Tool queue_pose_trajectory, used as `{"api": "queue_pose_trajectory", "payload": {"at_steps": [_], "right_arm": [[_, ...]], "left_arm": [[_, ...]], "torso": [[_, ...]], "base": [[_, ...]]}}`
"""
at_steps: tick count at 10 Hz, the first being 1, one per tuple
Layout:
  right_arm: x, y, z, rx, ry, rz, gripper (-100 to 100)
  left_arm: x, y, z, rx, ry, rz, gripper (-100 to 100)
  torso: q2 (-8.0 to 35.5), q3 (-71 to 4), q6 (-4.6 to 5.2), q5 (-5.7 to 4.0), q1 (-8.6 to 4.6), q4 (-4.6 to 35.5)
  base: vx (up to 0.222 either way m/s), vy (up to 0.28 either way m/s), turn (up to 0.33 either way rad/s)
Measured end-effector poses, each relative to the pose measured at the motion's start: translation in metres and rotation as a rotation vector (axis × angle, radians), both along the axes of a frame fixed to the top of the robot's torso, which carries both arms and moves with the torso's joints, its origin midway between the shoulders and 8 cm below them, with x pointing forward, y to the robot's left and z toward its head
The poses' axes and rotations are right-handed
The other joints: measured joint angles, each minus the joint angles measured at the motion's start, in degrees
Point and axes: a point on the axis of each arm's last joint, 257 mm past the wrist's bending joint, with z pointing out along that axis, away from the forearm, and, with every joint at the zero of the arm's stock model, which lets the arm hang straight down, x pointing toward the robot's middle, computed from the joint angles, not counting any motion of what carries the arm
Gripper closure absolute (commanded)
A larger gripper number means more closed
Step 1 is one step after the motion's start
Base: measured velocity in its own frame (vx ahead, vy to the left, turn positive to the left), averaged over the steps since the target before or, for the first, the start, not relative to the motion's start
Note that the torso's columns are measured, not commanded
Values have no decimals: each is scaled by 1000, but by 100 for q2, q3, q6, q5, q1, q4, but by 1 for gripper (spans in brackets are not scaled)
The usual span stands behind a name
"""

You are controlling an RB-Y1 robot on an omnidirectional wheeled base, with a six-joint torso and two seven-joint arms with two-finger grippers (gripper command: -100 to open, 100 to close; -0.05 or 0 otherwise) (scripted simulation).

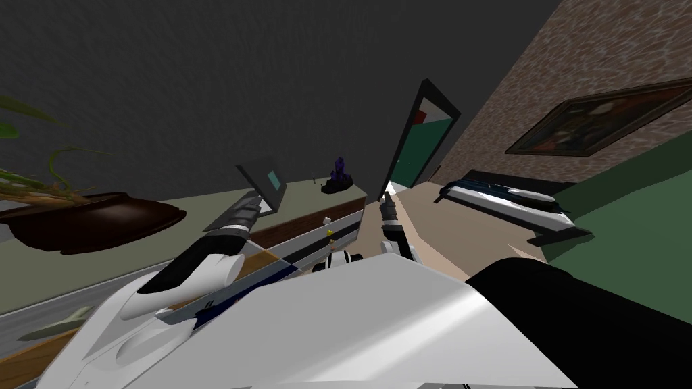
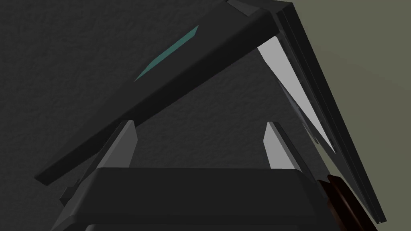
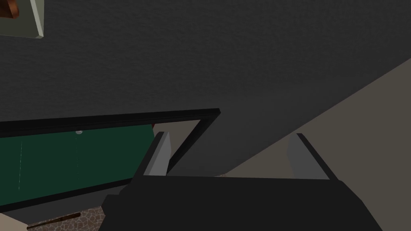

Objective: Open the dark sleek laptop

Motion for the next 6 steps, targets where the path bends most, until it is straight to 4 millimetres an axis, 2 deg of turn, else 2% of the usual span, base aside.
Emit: {"api": "queue_pose_trajectory", "payload": {"at_steps": [6], "right_arm": [[0,0,0,0,0,0,0]], "left_arm": [[-3,17,-2,36,80,43,-100]], "torso": [[0,1,-1,3,10,1]], "base": [[49,-79,39]]}}
